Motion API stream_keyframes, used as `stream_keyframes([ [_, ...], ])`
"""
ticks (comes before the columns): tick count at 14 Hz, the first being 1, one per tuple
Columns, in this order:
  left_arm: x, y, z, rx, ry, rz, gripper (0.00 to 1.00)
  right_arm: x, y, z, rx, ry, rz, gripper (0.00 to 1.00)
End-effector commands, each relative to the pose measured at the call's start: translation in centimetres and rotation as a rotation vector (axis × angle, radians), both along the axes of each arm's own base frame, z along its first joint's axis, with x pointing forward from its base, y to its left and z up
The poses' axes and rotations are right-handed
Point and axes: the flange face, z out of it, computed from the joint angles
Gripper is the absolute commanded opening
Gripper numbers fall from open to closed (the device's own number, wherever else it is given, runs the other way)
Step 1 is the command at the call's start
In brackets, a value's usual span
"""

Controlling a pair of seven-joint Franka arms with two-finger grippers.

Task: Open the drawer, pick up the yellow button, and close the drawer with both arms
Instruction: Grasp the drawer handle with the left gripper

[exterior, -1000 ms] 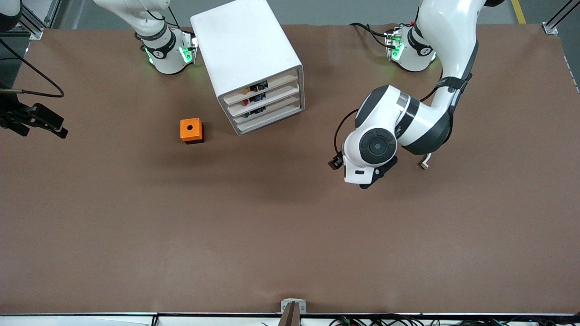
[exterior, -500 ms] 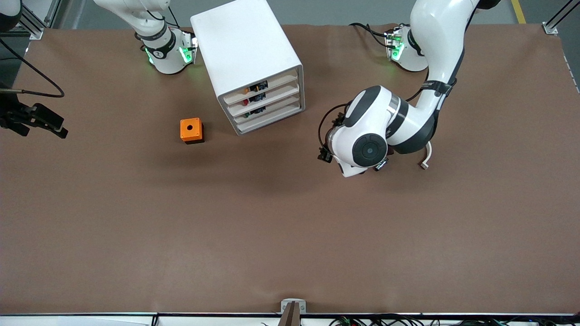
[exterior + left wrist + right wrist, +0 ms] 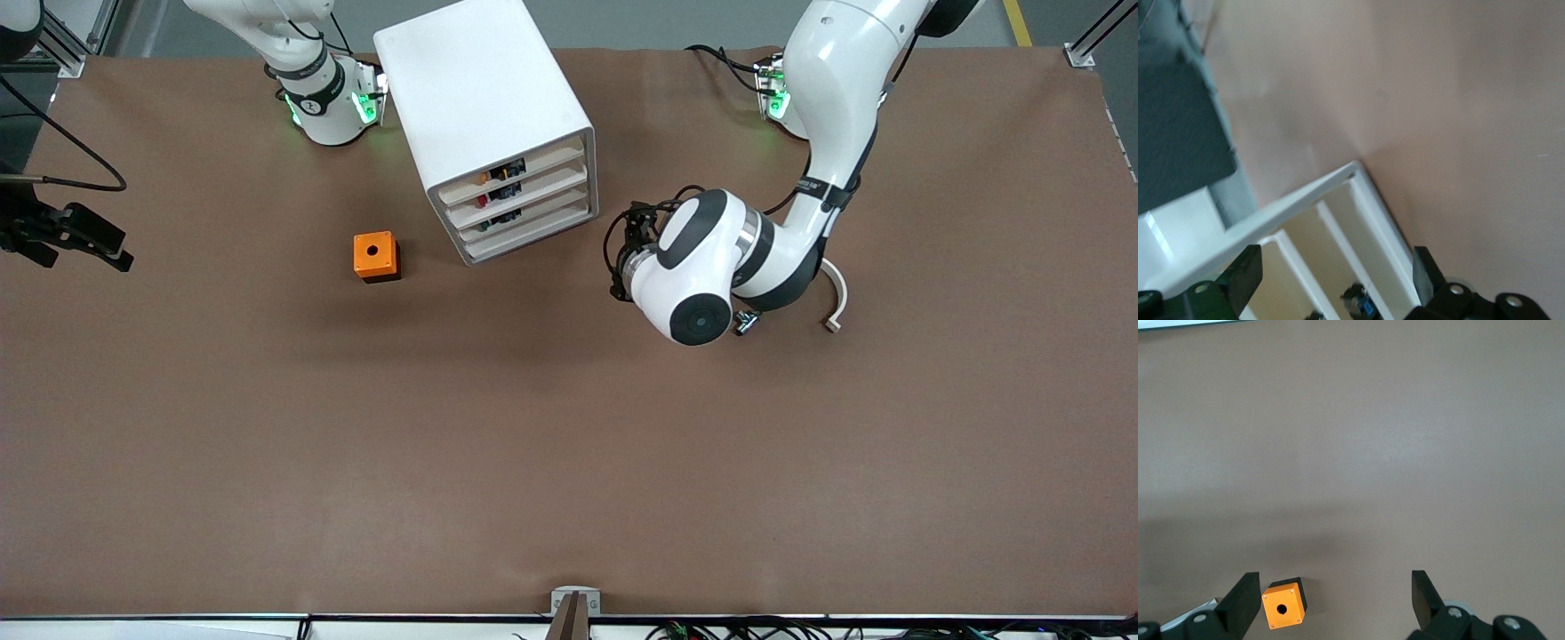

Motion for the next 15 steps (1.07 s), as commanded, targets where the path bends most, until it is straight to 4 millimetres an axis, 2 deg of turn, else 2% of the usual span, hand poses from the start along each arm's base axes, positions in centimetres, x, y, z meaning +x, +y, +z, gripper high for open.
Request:
stream_keyframes([
  [1,-0.5,-1.5,-0.7,-0.005,0.122,0.106,0.98,-0.3,0.1,0.4,-0.007,-0.008,0.012,1.0],
  [5,-0.7,-2.9,-1.8,0.023,0.329,0.307,0.95,-0.3,0.1,0.4,-0.007,-0.008,0.011,1.0],
  [8,-1.2,-4.2,-3.4,0.062,0.497,0.428,0.92,-0.3,0.1,0.4,-0.007,-0.008,0.012,1.0],
  [10,-2.7,-5.7,-4.2,0.113,0.53,0.431,0.9,-0.3,0.1,0.4,-0.007,-0.008,0.012,1.0],
  [11,-3.2,-6.3,-4.1,0.135,0.536,0.431,0.86,-0.3,0.1,0.4,-0.007,-0.008,0.012,1.0],
  [13,-3.7,-6.6,-4.0,0.132,0.572,0.428,0.73,-0.3,0.1,0.4,-0.007,-0.008,0.011,1.0],
  [15,-4.0,-6.7,-4.1,0.128,0.621,0.416,0.72,-0.3,0.1,0.5,-0.007,-0.009,0.012,1.0],
])
